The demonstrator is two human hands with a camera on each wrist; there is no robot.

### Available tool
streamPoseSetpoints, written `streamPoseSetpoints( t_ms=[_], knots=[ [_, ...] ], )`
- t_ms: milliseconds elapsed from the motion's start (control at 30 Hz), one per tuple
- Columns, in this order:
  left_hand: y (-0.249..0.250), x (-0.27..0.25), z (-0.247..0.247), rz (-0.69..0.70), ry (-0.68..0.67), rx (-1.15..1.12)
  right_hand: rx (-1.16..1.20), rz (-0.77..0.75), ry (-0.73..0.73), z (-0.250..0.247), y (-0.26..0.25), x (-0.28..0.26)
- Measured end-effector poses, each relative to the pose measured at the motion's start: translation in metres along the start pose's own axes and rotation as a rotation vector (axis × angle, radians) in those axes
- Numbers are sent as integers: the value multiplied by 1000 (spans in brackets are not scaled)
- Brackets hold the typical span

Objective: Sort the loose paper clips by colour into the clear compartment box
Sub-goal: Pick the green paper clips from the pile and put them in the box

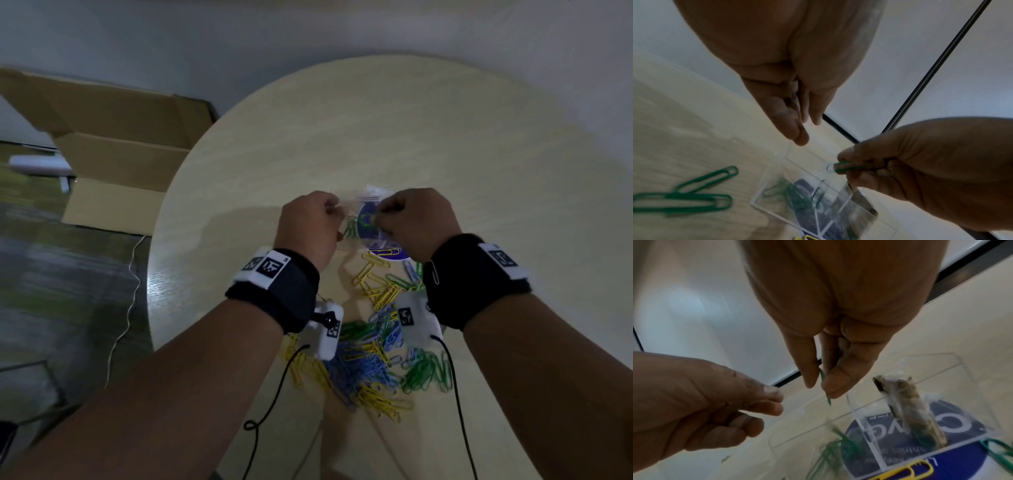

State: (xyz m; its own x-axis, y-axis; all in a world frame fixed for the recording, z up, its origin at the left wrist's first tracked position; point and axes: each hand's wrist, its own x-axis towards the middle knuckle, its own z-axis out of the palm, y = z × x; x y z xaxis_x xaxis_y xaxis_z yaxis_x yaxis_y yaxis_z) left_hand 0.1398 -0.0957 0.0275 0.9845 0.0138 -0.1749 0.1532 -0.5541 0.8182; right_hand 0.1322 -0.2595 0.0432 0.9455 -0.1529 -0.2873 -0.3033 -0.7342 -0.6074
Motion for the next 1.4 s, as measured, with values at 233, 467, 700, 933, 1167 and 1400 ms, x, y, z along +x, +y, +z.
streamPoseSetpoints(
  t_ms=[233, 467, 700, 933, 1167, 1400],
  knots=[
    [-54, -51, -44, 169, -62, 386, -16, -99, 200, 19, 25, -45],
    [-114, -124, -40, 381, -343, 755, -500, -419, -255, 72, 65, -89],
    [-126, -110, -58, 346, -156, 519, -456, -362, -20, 53, 71, -91],
    [-98, -59, -52, -32, -43, 581, -562, -569, -338, 93, -33, -50],
    [-105, -49, -57, -134, -61, 453, -745, -475, -239, 100, -30, -45],
    [-94, -59, -50, -128, -145, 386, -534, -335, -119, 84, 11, -55]
  ],
)
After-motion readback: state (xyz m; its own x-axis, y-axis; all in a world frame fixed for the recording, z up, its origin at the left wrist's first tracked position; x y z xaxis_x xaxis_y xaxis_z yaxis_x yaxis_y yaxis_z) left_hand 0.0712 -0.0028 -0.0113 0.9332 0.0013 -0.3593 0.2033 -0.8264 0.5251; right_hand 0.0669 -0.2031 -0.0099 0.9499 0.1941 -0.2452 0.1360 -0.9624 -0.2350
